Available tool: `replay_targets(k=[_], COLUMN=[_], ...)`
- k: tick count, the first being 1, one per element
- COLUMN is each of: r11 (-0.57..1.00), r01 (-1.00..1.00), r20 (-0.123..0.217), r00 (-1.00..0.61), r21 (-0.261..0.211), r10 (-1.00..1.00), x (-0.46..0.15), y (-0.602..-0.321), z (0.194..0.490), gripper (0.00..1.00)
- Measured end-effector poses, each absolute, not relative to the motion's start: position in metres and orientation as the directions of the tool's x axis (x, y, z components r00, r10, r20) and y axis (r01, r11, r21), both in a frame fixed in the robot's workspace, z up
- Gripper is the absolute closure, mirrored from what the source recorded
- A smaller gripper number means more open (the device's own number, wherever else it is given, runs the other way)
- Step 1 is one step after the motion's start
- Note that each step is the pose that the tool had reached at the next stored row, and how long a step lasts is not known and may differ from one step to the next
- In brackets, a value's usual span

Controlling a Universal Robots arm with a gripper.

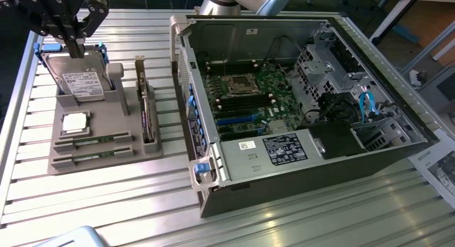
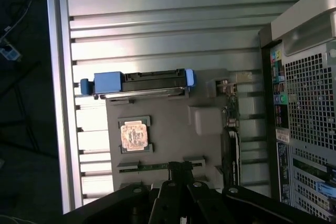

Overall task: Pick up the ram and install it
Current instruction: 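Reach for the ram, then pick up the ram and move it above insertion slot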

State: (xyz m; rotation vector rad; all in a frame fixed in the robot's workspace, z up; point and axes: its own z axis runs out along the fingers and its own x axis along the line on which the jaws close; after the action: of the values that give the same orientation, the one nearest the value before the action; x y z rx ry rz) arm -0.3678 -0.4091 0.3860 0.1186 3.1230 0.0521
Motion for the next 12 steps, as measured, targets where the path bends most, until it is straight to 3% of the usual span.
replay_targets(k=[12], r11=[0.997], r01=[0.076], r20=[-0.015], r00=[-0.997], r21=[0.023], r10=[0.076], x=[-0.3680], y=[-0.4189], z=[0.3860], gripper=[0.90])
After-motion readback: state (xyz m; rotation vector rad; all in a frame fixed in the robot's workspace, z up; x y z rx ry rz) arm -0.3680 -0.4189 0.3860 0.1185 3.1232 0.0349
